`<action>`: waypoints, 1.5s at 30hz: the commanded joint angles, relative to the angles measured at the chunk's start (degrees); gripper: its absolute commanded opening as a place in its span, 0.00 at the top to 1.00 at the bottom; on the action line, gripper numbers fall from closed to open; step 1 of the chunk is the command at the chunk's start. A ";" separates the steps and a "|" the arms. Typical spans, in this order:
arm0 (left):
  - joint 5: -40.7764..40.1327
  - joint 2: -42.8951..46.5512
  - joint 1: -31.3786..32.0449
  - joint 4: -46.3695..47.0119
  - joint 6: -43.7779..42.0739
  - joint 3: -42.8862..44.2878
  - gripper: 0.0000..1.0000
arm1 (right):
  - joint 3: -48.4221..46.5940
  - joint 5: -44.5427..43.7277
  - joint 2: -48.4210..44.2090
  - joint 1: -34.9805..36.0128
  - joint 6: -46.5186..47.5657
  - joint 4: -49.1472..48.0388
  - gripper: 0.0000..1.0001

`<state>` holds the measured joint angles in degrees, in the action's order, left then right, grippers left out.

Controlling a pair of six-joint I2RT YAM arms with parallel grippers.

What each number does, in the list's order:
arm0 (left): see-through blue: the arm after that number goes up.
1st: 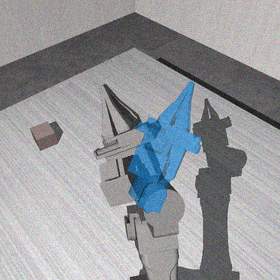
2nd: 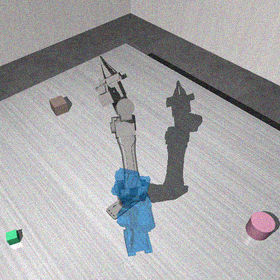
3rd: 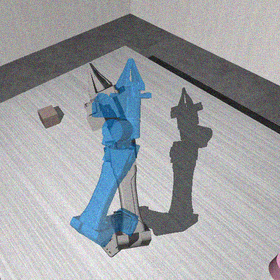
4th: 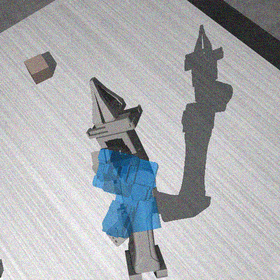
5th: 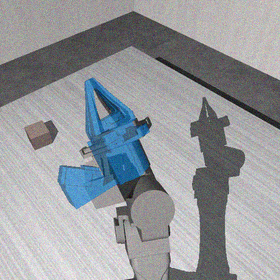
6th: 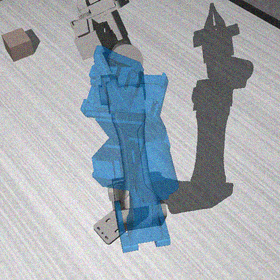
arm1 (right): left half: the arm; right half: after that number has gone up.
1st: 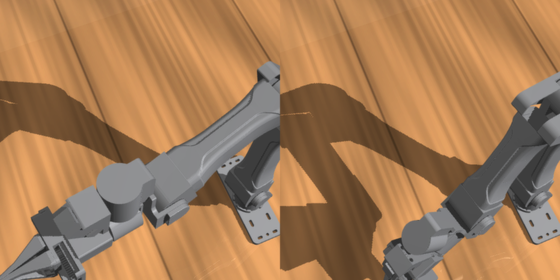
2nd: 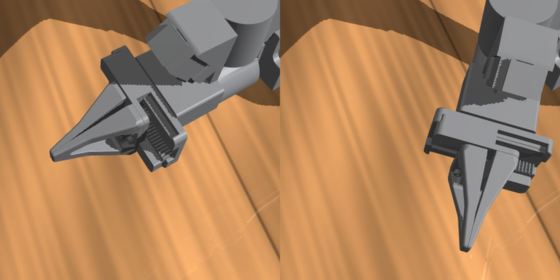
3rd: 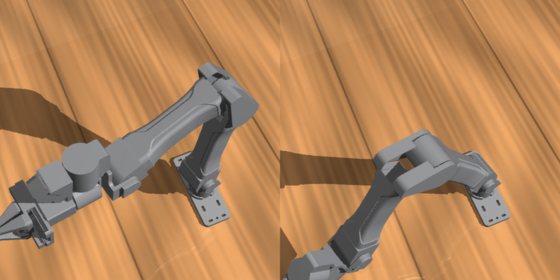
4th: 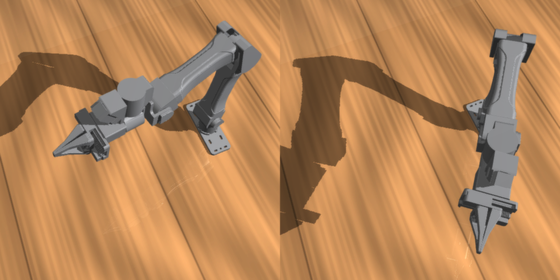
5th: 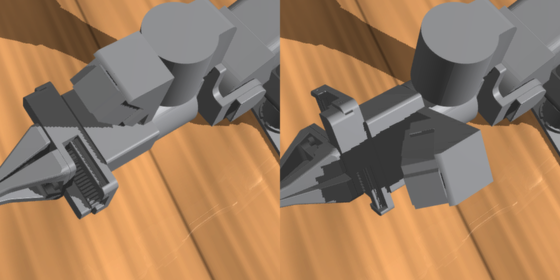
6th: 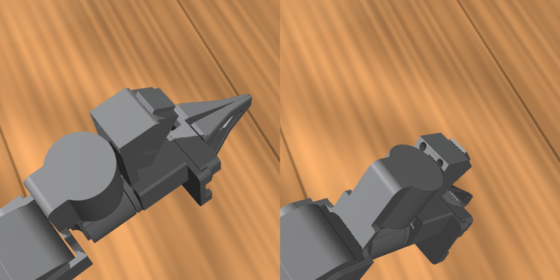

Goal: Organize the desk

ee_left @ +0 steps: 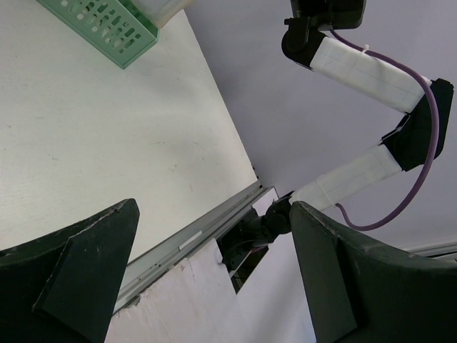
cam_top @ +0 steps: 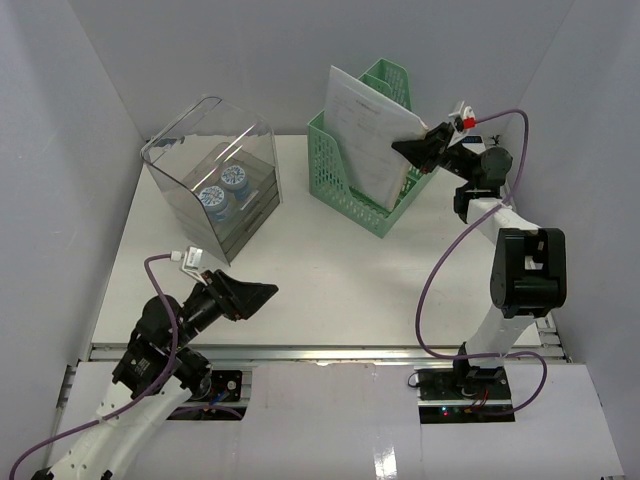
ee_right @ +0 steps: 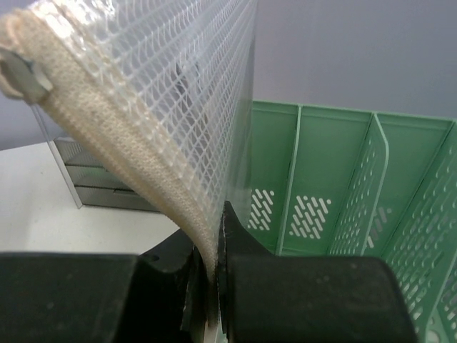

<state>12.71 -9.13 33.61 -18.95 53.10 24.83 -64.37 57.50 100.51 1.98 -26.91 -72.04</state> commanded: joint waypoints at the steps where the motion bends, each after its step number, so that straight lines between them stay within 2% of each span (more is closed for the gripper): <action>1: 0.86 -0.93 -0.01 1.41 0.31 -0.40 0.02 | 4.04 -3.02 -0.11 0.13 2.65 -8.05 0.90; 4: 1.17 -1.33 -0.03 1.64 0.16 -0.40 0.02 | 6.01 -2.48 -0.49 0.04 4.85 -7.50 0.86; 6: 1.35 -1.53 -0.03 1.86 -0.04 -0.27 0.02 | 7.24 -2.02 -1.56 0.11 6.41 -6.55 0.61; 8: 1.63 -1.87 -0.01 1.99 -0.42 -0.10 0.02 | 8.16 -2.38 -3.93 0.04 9.96 -2.22 0.29; 9: 1.73 -1.98 0.04 1.97 -0.78 0.11 0.02 | 8.38 -3.17 -6.72 0.04 12.71 4.75 0.11; 10: 1.95 -2.18 -0.03 1.92 -1.49 0.40 0.02 | 8.17 -4.16 -8.92 0.04 16.44 9.89 0.04; 11: 2.32 -2.49 -0.03 1.99 -1.92 0.51 0.02 | 7.01 -5.66 -12.06 0.05 22.88 15.52 0.07; 12: 2.39 -2.70 -0.03 1.99 -2.69 0.86 0.02 | 4.97 -7.21 -13.28 0.12 28.68 25.35 0.09; 14: 3.00 -3.42 -0.03 2.08 -3.77 1.43 0.02 | 1.43 -10.40 -16.50 -0.13 34.95 39.63 0.10; 16: 4.15 -4.52 0.00 2.39 -5.74 2.42 0.02 | -1.29 -15.86 -20.87 -0.23 37.61 55.27 0.10; 19: 5.79 -6.53 -0.02 3.16 -8.58 4.03 0.02 | -3.55 -20.81 -27.50 -0.47 41.88 72.27 0.10; 20: 6.54 -7.54 -0.03 3.39 -9.25 4.51 0.02 | -2.04 -21.84 -29.34 -0.48 43.78 75.08 0.10; 24: 8.85 -10.87 -0.03 4.91 -13.66 6.91 0.02 | 9.10 -27.88 -42.46 -0.49 46.96 80.21 0.10; 27: 10.54 -14.26 -0.03 6.34 -16.69 8.34 0.02 | 12.41 -28.24 -50.62 -0.48 48.29 86.17 0.10; 30: 12.38 -18.06 0.04 7.75 -18.89 9.53 0.02 | 14.36 -29.60 -55.14 -0.48 45.73 91.22 0.10; 36: 13.65 -20.90 0.06 9.81 -20.76 10.50 0.02 | 18.07 -37.63 -58.84 -0.48 40.34 95.16 0.10; 45: 12.55 -17.22 0.06 7.97 -21.02 9.43 0.02 | 20.66 -43.77 -60.44 -0.48 36.18 93.64 0.10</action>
<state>25.08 -28.37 33.61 -11.11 33.34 33.39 -43.93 17.52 40.92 1.56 12.42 23.00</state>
